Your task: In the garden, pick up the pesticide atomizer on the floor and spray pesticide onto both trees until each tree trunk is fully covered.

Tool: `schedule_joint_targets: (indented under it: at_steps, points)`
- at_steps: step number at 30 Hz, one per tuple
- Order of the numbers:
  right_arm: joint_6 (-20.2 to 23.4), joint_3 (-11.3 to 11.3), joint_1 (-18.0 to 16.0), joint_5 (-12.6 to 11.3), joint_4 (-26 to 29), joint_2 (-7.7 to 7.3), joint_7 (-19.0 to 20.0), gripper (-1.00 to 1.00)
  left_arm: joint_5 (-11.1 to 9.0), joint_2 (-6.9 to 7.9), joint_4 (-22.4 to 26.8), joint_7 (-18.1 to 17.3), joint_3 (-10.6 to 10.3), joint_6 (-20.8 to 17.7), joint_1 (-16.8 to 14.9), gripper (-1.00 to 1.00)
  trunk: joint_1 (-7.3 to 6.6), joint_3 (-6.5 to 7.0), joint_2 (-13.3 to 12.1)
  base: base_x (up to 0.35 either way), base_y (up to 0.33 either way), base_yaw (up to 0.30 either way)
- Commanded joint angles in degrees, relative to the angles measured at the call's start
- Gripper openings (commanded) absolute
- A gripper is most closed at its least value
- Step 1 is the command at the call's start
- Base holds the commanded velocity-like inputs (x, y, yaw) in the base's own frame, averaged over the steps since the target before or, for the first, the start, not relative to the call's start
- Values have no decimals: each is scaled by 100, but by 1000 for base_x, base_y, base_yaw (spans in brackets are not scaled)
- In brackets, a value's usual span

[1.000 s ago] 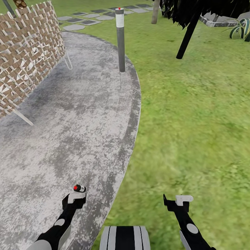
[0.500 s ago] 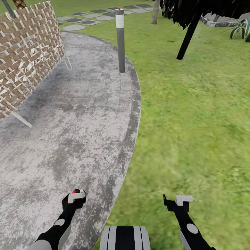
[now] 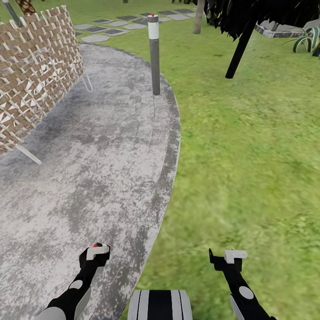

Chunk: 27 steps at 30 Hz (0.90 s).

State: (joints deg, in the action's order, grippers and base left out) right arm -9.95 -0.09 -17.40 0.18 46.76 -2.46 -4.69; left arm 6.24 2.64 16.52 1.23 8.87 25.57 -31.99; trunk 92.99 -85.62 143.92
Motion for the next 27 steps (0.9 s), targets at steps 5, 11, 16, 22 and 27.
schedule_joint_targets:
  at_steps: [5,11,16,22,27]
  points:
    - [0,0,0,0,0,0,-2,100,0,0,-6,0,0,-1,0,100,0,13,0,0,0,0]
    - [1,0,0,0,0,0,-4,100,0,0,-9,5,7,0,0,100,0,14,0,0,0,0]
    - [2,0,0,0,0,0,-3,100,-1,3,-9,8,9,6,0,100,0,14,0,0,0,0]
    - [2,0,0,0,-3,0,-5,100,0,5,-9,8,9,9,0,100,0,14,0,0,0,18]
    - [1,0,0,0,-1,-6,-5,100,0,6,-9,7,9,9,0,100,0,14,0,0,0,31]
